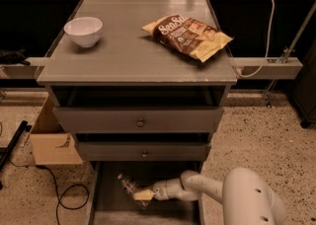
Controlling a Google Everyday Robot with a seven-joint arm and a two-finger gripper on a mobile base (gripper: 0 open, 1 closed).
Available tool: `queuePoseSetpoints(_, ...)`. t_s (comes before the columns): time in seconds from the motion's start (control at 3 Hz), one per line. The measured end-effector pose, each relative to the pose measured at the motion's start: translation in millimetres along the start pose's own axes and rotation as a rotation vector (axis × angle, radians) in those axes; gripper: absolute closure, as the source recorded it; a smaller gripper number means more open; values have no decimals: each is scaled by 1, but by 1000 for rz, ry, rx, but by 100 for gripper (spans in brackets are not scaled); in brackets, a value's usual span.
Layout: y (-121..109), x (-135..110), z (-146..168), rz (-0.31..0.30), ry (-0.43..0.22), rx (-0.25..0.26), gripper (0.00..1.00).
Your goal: Place water bottle into bottom drawer
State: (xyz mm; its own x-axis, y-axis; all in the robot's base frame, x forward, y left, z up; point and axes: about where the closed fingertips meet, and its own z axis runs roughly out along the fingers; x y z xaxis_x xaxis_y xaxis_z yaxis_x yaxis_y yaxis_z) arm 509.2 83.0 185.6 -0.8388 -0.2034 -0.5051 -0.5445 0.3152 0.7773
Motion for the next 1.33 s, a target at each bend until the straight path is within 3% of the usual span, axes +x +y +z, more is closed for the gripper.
queuePoseSetpoints(1.0, 3, 6, -3, -122, -100, 43, 100)
queuePoseSetpoints(1.33, 3, 6, -3, -122, -99, 43, 100)
